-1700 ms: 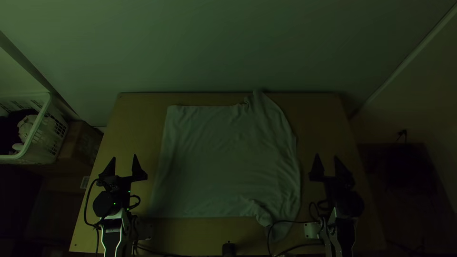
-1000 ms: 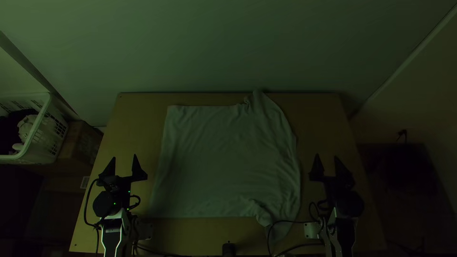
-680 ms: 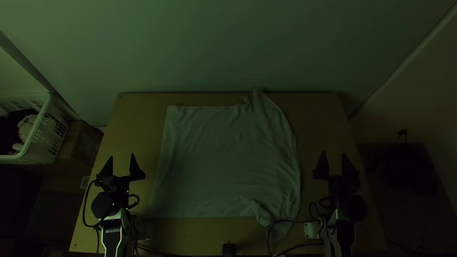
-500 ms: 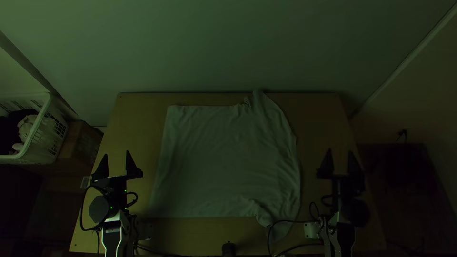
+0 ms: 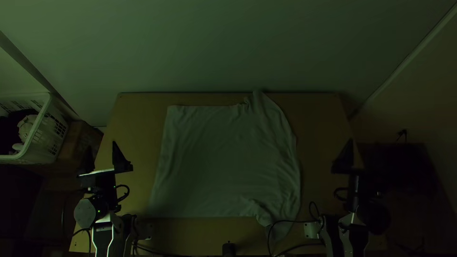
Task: Fold the t-shirt
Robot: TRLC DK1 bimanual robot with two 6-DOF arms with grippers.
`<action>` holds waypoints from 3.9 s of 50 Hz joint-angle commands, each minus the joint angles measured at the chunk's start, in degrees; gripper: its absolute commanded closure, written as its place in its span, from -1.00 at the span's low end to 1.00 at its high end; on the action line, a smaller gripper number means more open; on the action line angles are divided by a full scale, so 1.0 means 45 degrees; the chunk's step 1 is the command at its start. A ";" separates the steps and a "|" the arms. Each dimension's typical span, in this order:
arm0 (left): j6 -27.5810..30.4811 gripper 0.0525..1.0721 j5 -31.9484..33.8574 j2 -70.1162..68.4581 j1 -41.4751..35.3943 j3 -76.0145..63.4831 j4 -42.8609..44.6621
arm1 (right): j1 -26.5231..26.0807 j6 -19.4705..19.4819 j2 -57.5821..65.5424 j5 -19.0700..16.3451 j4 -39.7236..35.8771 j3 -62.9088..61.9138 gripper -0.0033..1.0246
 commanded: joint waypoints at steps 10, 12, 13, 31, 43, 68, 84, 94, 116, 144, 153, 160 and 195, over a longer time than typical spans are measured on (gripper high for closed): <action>-0.0411 -0.92 0.0008 0.3612 0.0106 0.3026 0.0497 | -0.0109 -0.0200 0.3449 0.0097 0.0585 0.2493 -0.92; -0.0489 -0.92 -0.0031 0.4120 0.0125 0.3456 0.0497 | -0.0109 -0.0200 0.3937 0.0097 0.0585 0.2864 -0.92; -0.0568 -0.92 -0.0031 0.4355 0.0125 0.3671 0.0497 | -0.0109 -0.0200 0.4171 0.0077 0.0585 0.3040 -0.92; -0.0880 -0.91 -0.0051 0.8261 0.0086 0.7011 0.0438 | 0.0438 -0.0160 0.8019 0.0097 0.0428 0.6165 -0.92; -0.1193 -0.91 -0.0070 1.0273 -0.0324 0.9003 0.0184 | 0.1668 -0.0473 1.0343 0.0409 0.0233 0.8138 -0.92; -0.1173 -0.92 -0.0090 1.5175 -0.1008 1.3202 -0.2452 | 0.2879 -0.0375 1.5441 0.0643 -0.3165 1.3196 -0.92; -0.1427 -0.92 0.0223 1.8241 -0.1105 1.6366 -0.6359 | 0.3094 0.0406 1.9093 0.0585 -0.6662 1.6790 -0.92; -0.1505 -0.91 0.0457 1.9667 -0.1086 1.7382 -0.7648 | 0.3250 0.1187 2.0460 0.0429 -0.7169 1.7220 -0.92; -0.2501 -0.91 0.0867 2.2499 -0.1086 1.8944 -0.9503 | 0.3856 0.2222 2.3878 0.0409 -1.1564 2.0657 -0.92; -0.2169 -0.89 0.0867 2.4394 -0.1379 2.0604 -1.1202 | 0.4051 0.3179 2.7023 0.0370 -1.4357 2.2727 -0.15; -0.1993 -0.89 0.0867 2.4530 -0.1515 2.0624 -1.1202 | 0.4168 0.3199 2.7667 0.0370 -1.4376 2.2786 -0.06; -0.1993 -0.89 0.0867 2.4667 -0.1574 2.0741 -1.1202 | 0.4324 0.3199 2.8000 0.0370 -1.4396 2.2825 -0.01; -0.1505 -0.48 0.0867 2.5858 -0.2258 2.1698 -1.2413 | 0.4188 0.3297 2.8449 0.0292 -1.4982 2.3255 0.95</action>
